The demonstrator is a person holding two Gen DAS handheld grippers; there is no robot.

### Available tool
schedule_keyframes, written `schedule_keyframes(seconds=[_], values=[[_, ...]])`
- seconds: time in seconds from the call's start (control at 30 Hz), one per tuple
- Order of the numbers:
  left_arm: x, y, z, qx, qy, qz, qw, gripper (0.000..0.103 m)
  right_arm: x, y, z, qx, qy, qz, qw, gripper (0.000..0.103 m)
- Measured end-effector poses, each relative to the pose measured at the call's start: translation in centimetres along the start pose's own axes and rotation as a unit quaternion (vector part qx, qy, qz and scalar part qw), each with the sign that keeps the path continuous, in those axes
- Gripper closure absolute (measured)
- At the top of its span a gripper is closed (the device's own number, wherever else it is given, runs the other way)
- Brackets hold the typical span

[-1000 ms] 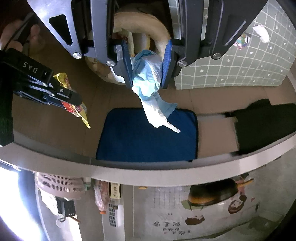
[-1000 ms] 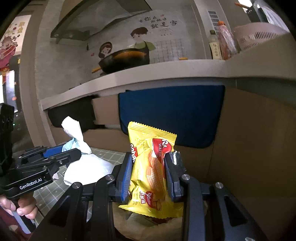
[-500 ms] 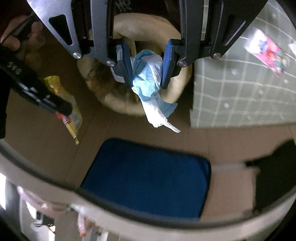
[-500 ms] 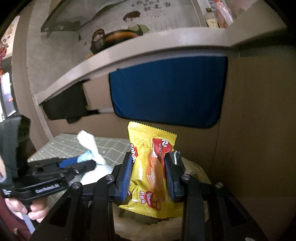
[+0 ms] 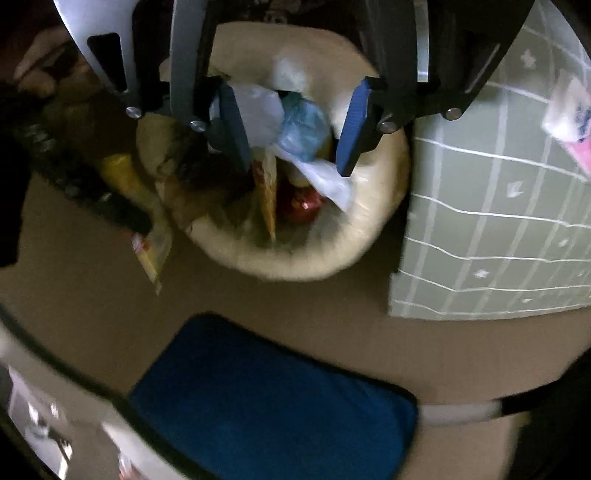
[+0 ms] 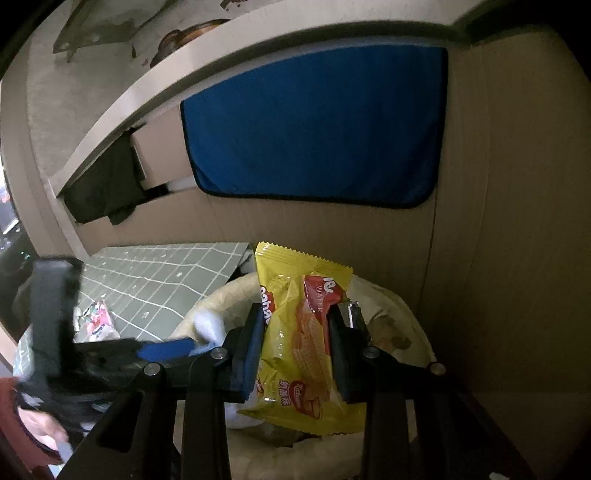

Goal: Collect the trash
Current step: 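Carry the tissue bundle and wafer bag over the bin and open both grippers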

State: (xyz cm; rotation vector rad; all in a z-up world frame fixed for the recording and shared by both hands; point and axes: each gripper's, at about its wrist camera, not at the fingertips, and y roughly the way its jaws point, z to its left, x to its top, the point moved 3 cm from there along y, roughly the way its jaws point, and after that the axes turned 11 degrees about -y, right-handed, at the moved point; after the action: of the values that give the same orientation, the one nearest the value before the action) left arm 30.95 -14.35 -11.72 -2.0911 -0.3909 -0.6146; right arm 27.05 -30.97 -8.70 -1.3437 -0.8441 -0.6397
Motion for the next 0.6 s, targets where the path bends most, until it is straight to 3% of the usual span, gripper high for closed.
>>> schedule_keyframes(seconds=[0.23, 0.37, 0.6], values=[[0.0, -6.6, 2.3, 0.019, -0.020, -0.073, 0.9970, 0.052, -0.2, 1.8, 1.3, 0.008, -0.005, 0.017, 1.000, 0.069], [-0.4, -9.2, 3.8, 0.020, -0.036, -0.086, 0.9954, 0.052, -0.1, 2.2, 1.9, 0.011, -0.004, 0.014, 1.000, 0.048], [-1.3, -13.1, 5.7, 0.055, -0.045, -0.124, 0.9898, 0.052, 0.0, 1.9, 3.8, -0.018, -0.040, 0.025, 0.999, 0.048]])
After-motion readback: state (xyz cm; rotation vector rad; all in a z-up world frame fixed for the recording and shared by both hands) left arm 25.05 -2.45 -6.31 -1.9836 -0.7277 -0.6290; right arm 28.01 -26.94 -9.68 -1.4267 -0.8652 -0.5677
